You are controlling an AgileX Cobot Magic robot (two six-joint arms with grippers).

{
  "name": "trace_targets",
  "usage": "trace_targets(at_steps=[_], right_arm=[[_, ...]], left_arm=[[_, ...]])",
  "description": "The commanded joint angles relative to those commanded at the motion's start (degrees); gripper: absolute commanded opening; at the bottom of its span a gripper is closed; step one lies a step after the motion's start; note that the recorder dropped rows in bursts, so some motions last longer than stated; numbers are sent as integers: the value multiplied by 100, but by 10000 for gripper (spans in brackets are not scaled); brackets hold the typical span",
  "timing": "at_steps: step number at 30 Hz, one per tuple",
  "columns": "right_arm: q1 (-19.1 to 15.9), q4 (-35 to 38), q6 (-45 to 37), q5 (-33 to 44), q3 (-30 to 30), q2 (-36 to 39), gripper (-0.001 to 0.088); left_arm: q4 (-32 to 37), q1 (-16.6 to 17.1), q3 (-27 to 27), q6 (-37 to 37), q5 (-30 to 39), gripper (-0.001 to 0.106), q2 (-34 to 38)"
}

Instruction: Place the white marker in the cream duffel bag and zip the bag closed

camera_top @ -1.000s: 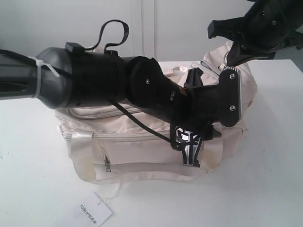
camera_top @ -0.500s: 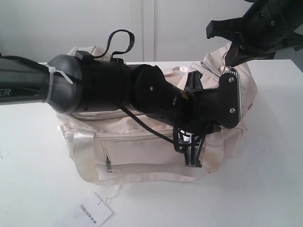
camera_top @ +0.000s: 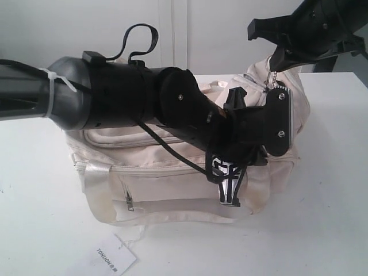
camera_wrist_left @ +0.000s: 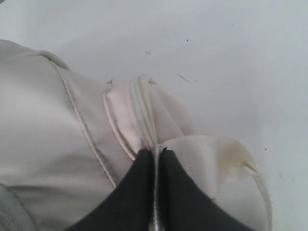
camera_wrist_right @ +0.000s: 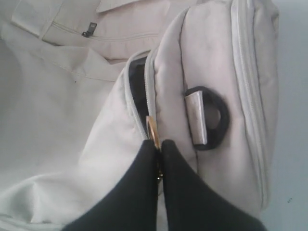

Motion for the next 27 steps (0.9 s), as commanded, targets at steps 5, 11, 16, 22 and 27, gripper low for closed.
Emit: trace_targets(at_steps=[5, 11, 16, 22, 27], right_arm=[[-10, 0, 77, -294, 0, 191, 0], [-10, -12, 348, -684, 0, 358, 0], [-10, -12, 488, -851, -11, 486, 0], [-10, -1, 991, -946, -11, 531, 0], [-10, 372, 1682, -472, -11, 531, 0]], left_arm=[[0, 0, 0, 0, 70, 0, 0], [0, 0, 0, 0, 81, 0, 0], [0, 0, 0, 0, 81, 0, 0], [0, 0, 0, 0, 81, 0, 0], [0, 0, 0, 0, 36, 0, 0]])
